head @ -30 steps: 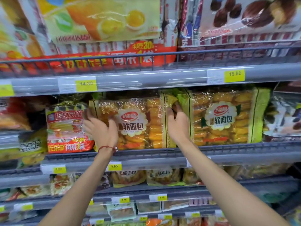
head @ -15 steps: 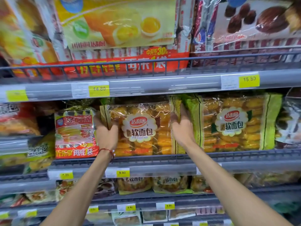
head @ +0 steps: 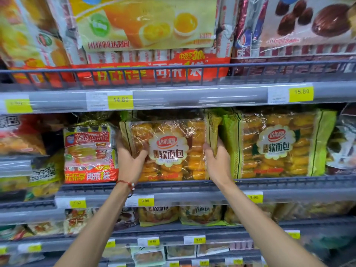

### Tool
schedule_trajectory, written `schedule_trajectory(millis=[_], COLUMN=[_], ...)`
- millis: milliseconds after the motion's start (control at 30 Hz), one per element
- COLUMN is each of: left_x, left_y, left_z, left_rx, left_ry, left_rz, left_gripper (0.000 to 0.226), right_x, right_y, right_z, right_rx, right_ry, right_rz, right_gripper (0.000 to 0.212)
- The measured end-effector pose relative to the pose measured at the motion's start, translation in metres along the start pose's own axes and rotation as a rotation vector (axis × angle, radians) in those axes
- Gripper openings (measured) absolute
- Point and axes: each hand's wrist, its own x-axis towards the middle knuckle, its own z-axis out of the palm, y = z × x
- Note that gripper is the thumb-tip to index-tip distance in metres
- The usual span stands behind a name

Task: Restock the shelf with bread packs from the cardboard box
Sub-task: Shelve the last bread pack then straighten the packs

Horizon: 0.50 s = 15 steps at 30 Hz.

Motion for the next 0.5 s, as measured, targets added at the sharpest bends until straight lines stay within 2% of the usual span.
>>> schedule_trajectory(millis=[67,133,233,367,500], left_x=[-0.005,-0.011,-0.020,-0.029,-0.025], left_y=[-0.008,-0.016,-0.023,-0.028,-0.030], left_z=[-0.003,-0.005,-0.005,-0.002,-0.002], left_rx=[0.110,0.210,0.214,0.224,0.204], left_ry=[-0.023,-0.018,-0.016,-0.062,-0.069], left_rz=[-0.001,-0.023,-0.040,-0.068,-0.040], left_gripper=[0.093,0.098,0.099,0.126,0.130], right_x=[-0.010,-0.018,-0.030,-0.035,-0.030], right_y=[0.010,0.017,0.022,0.023,0.025], right_z=[0.000,-0.002,-0.006,-0.007,-0.007], right_rx=[-0.041,-0.129,-0.238,-0.281,-0.342], right_ry=[-0.009,-0.048,-0.092,-0.091,-0.113], right_rz=[0.012,0.053,0.093,0.060,0.015], right_gripper=[0.046,0.064,0.082,0.094,0.101])
